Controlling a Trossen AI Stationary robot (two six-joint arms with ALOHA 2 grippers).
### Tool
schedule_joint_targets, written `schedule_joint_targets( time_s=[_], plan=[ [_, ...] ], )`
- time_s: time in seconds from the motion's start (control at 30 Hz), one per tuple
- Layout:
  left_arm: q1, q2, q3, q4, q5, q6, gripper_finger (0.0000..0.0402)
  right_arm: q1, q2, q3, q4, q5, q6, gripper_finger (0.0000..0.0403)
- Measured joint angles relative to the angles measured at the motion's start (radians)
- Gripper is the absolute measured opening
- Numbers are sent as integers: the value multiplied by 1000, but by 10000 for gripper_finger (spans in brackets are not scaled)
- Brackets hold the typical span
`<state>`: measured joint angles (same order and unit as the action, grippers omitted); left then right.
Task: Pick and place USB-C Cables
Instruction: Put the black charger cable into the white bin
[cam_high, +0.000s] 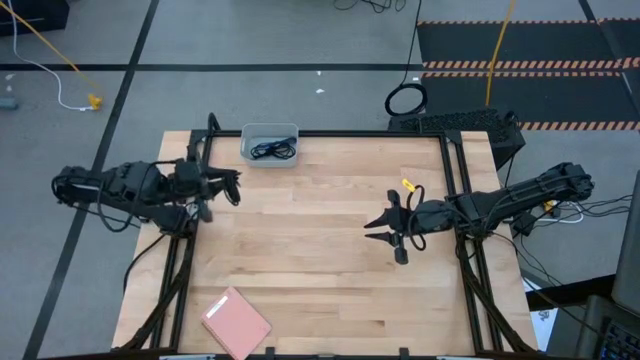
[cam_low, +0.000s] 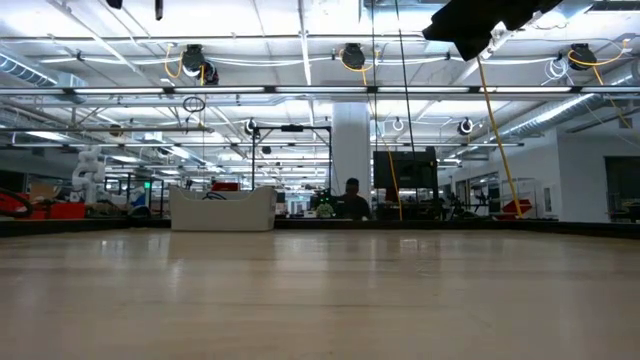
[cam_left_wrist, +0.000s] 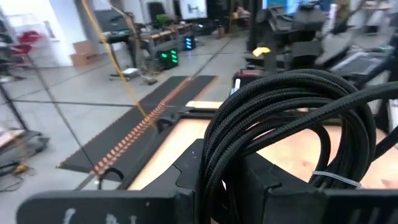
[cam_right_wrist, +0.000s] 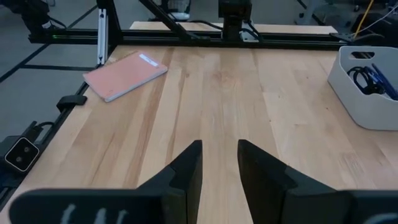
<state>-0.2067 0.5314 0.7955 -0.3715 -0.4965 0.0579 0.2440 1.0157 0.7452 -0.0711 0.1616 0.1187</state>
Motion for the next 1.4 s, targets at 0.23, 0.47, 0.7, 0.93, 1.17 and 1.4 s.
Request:
schedule_joint_targets(
  time_s=[0.23,0.47,0.7,0.93,1.17,1.4],
  plan=[
    [80,81,-16,99,-82,40,65,0,0,0,49,0,-11,93],
    [226,202,3,156,-78,71,65,0,0,0,48,0,-19,93],
    [388,342,115,78,28,65,65,0,0,0,45,0,-19,93],
    [574,503,309,-76,156,45,65,0,0,0,45,0,-26,93],
    [751,704,563,-337,298,42,65,0,0,0,44,-1,-26,93],
    [889,897,737,-561,336,60,65,0,0,0,44,-5,-26,93]
  ],
)
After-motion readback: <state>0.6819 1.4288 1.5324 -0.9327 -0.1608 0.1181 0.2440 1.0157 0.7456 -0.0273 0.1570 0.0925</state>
